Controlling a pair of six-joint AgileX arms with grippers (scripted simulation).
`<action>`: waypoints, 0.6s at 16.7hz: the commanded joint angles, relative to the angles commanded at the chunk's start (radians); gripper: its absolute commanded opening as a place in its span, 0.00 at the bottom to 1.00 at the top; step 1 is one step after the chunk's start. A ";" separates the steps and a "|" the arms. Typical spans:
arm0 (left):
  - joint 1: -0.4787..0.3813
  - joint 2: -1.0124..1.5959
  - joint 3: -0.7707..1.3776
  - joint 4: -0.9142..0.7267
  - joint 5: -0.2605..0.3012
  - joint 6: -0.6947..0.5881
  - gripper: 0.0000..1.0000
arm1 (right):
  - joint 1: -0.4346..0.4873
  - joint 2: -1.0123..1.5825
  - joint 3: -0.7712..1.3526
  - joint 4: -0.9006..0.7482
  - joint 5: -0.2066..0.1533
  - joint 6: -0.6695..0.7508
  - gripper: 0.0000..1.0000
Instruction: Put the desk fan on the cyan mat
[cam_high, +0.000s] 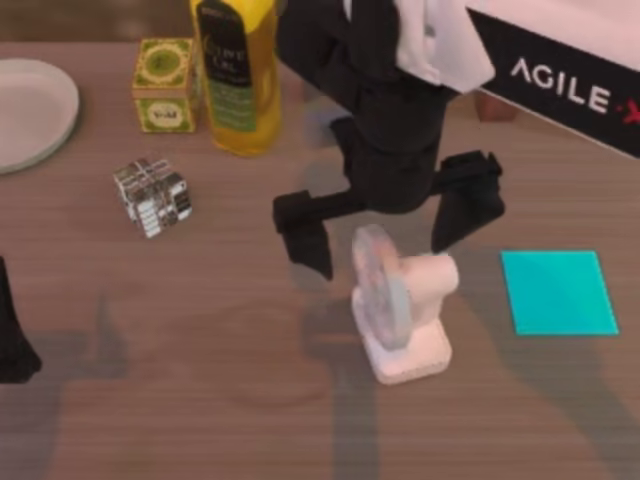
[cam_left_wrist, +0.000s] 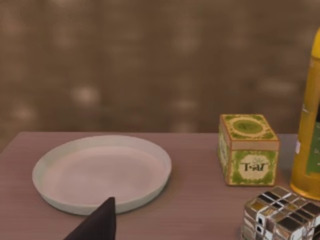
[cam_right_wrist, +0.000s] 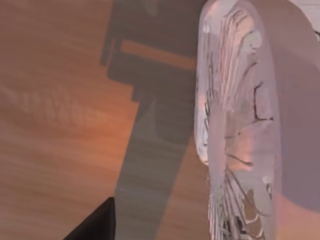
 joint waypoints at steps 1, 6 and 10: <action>0.000 0.000 0.000 0.000 0.000 0.000 1.00 | 0.001 -0.003 -0.035 0.032 0.000 0.001 1.00; 0.000 0.000 0.000 0.000 0.000 0.000 1.00 | 0.003 -0.006 -0.081 0.077 0.000 0.003 1.00; 0.000 0.000 0.000 0.000 0.000 0.000 1.00 | 0.003 -0.006 -0.081 0.077 0.000 0.003 0.77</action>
